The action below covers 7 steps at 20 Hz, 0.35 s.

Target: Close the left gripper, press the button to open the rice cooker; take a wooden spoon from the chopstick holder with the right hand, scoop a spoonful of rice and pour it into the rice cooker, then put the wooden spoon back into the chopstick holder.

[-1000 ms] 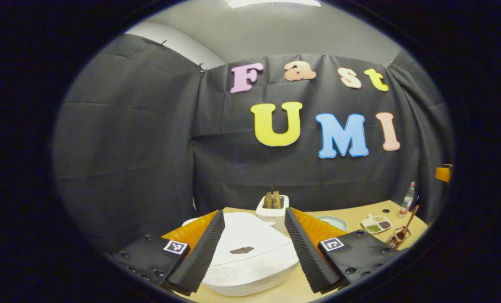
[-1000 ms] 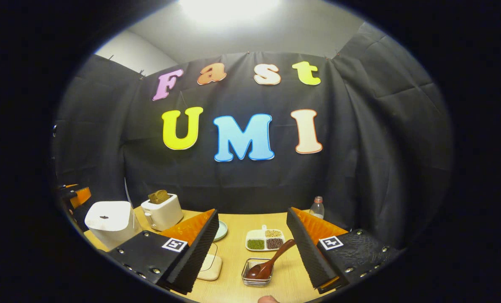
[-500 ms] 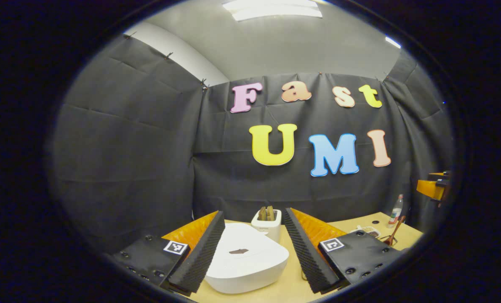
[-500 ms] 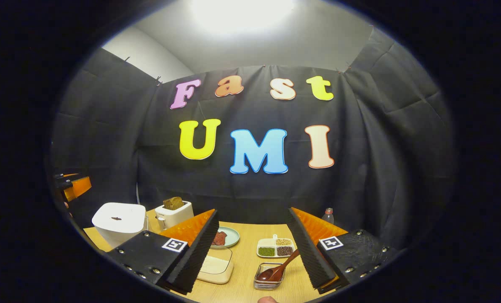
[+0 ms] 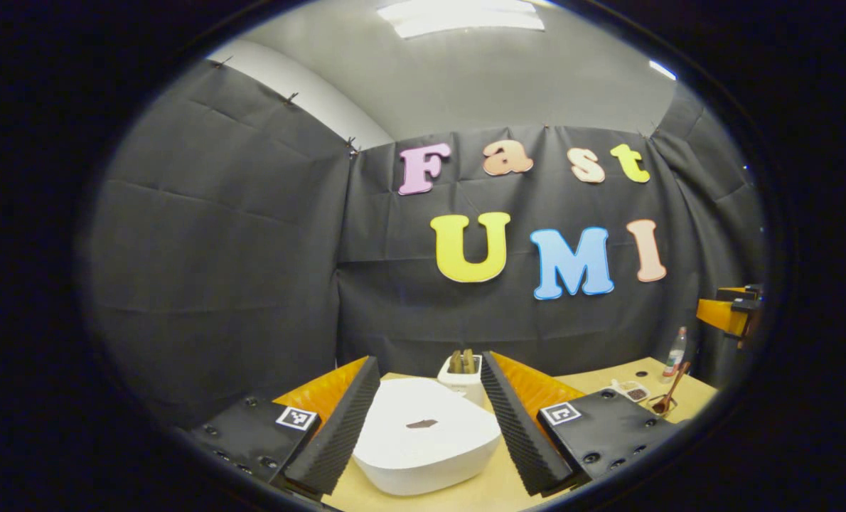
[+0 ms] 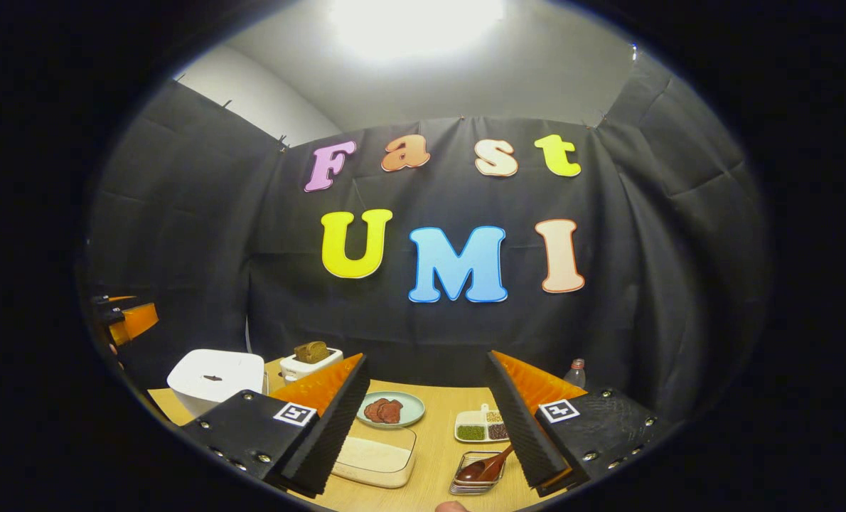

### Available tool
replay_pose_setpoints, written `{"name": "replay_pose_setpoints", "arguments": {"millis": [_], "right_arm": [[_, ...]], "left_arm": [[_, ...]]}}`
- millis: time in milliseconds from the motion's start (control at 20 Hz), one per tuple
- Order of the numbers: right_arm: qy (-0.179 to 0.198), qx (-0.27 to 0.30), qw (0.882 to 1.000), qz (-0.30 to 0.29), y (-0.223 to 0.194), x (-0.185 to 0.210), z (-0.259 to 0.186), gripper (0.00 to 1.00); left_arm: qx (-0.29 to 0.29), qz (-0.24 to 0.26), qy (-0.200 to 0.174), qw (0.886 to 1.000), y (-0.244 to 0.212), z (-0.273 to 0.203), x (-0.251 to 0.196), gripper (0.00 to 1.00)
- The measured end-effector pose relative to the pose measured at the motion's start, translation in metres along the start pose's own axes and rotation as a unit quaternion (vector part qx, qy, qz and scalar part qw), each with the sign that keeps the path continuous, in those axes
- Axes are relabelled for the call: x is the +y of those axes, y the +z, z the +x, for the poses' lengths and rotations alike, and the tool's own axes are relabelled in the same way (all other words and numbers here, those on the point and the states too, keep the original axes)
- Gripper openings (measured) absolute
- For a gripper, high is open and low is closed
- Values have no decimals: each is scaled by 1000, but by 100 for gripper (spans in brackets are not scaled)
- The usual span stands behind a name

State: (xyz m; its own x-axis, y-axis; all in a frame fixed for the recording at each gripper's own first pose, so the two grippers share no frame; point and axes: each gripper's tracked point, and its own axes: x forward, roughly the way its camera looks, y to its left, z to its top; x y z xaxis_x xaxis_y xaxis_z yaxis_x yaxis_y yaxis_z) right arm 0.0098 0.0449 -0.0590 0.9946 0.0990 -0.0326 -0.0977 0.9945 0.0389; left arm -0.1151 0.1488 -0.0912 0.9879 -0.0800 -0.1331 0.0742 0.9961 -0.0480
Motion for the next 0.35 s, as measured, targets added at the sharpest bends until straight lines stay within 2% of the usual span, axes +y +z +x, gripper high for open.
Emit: {"name": "replay_pose_setpoints", "arguments": {"millis": [100,350], "right_arm": [[-2,0,1000,-2,-3,-2,5,98],[-7,-11,1000,-6,7,6,3,98]], "left_arm": [[-3,2,-4,1000,2,1,-1,98],[-17,15,-14,1000,9,-1,2,98]]}}
